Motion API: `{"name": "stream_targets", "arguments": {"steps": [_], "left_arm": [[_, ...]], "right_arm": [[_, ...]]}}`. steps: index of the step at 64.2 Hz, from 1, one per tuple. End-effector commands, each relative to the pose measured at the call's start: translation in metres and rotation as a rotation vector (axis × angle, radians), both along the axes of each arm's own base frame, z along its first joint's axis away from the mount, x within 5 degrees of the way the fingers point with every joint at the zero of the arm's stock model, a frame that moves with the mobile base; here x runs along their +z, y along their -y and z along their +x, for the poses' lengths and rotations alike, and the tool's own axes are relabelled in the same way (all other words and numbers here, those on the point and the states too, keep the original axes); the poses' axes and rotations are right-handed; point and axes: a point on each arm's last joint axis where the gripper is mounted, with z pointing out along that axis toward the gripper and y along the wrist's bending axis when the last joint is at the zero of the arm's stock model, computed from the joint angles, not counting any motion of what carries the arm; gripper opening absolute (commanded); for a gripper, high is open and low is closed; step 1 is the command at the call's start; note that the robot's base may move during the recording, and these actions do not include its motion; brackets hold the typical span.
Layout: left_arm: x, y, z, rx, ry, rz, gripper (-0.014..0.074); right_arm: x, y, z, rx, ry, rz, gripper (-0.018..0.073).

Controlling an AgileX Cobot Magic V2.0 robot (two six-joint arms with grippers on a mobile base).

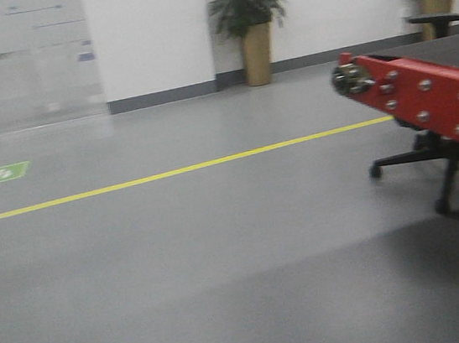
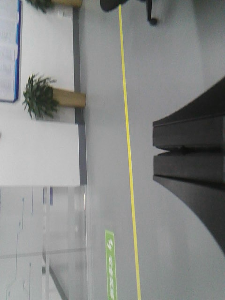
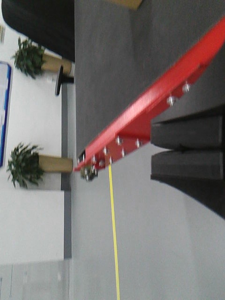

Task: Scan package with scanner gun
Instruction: 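Drive the base forward and turn toward the conveyor table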

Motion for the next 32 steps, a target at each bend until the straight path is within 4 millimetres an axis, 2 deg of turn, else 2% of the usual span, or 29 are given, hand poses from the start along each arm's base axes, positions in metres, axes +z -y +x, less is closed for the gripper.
{"name": "stream_targets", "arguments": {"steps": [1, 32], "left_arm": [[0.0023, 0.0001, -0.0004, 0.0, 0.019, -0.008, -0.0111], [0.0023, 0.0001, -0.0004, 0.0, 0.019, -0.008, -0.0111]], "right_arm": [[0.0022, 0.0004, -0.0001, -0.006, 0.024, -0.007, -0.0162], [0.0022, 0.0004, -0.0001, -0.006, 0.024, -0.007, -0.0162]]}}
